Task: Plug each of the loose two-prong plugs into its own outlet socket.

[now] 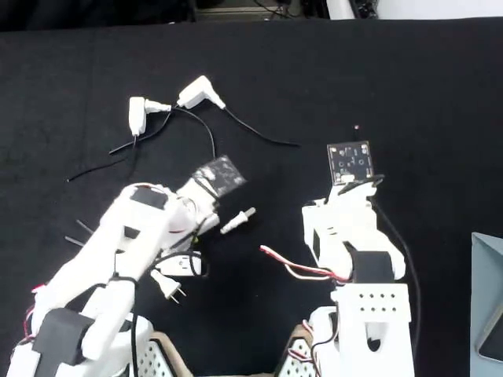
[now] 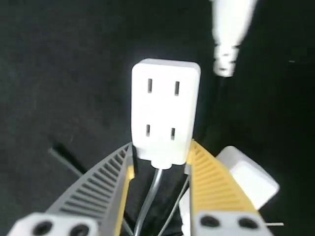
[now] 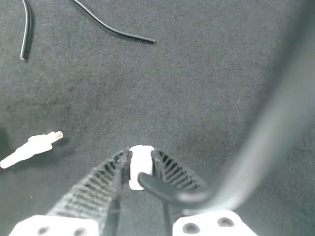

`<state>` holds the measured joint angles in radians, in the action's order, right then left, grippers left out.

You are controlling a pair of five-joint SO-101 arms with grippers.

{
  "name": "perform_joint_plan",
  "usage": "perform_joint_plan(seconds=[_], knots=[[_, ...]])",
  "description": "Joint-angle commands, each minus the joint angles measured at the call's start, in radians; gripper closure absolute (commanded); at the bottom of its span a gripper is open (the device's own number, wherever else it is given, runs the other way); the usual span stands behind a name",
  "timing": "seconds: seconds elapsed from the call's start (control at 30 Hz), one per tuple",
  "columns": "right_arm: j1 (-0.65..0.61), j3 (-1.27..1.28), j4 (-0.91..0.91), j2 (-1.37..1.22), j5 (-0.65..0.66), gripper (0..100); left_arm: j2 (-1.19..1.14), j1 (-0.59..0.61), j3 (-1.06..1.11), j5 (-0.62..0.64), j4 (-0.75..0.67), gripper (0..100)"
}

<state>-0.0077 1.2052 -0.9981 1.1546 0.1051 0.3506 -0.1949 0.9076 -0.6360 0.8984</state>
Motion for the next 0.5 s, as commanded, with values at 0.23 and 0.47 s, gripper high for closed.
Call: perform_joint_plan(seconds=[0.23, 0.47], knots=[[-0.018, -0.013, 0.015, 0.008, 0.011, 98.7, 0.086, 0.114, -0.012, 0.123, 0.009, 72], [-0.081, -0.076, -0.008, 0.007, 0.055, 98.5, 0.252, 0.257, -0.008, 0.167, 0.123, 73]])
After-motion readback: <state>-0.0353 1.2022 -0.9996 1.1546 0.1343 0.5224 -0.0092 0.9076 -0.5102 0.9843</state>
